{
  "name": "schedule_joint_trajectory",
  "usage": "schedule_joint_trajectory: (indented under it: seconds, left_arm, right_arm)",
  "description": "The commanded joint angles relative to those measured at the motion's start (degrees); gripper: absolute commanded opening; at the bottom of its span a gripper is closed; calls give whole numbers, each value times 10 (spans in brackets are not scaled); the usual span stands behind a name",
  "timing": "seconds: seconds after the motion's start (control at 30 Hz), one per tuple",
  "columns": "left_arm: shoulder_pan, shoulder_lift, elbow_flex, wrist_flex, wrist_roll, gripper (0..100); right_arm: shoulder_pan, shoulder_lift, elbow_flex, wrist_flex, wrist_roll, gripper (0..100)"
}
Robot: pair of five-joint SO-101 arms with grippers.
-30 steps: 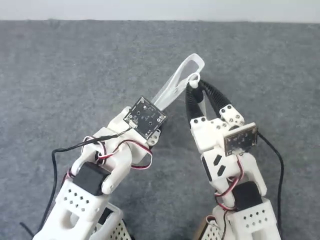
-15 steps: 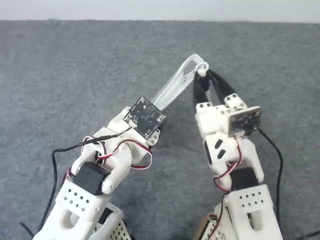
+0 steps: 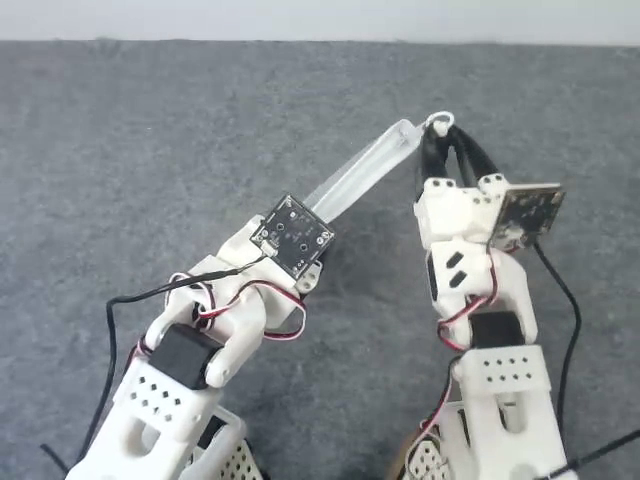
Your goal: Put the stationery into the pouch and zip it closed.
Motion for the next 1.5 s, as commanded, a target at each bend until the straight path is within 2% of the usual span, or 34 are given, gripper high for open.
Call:
schedule_joint_trajectory:
  seconds: [0.0,0.2,0.83,1.03,1.17,1.47]
  left_arm:
    - [-20,8,5,4,8,9]
    - [-39,8,4,1,8,9]
    - [-39,8,1,0,10,10]
    - [-47,8,0,-1,10,11]
    - [-86,8,4,-37,40,12]
    - [-159,8,2,-71,103,12]
  right_arm:
    - [73,44,-67,-19,-33,6]
    - [105,69,-84,-15,-76,6]
    - [102,68,-85,1,-78,8]
    - [19,87,-124,121,-47,7]
    - [-20,120,-134,140,-25,7]
    - [-28,257,-204,150,-23,7]
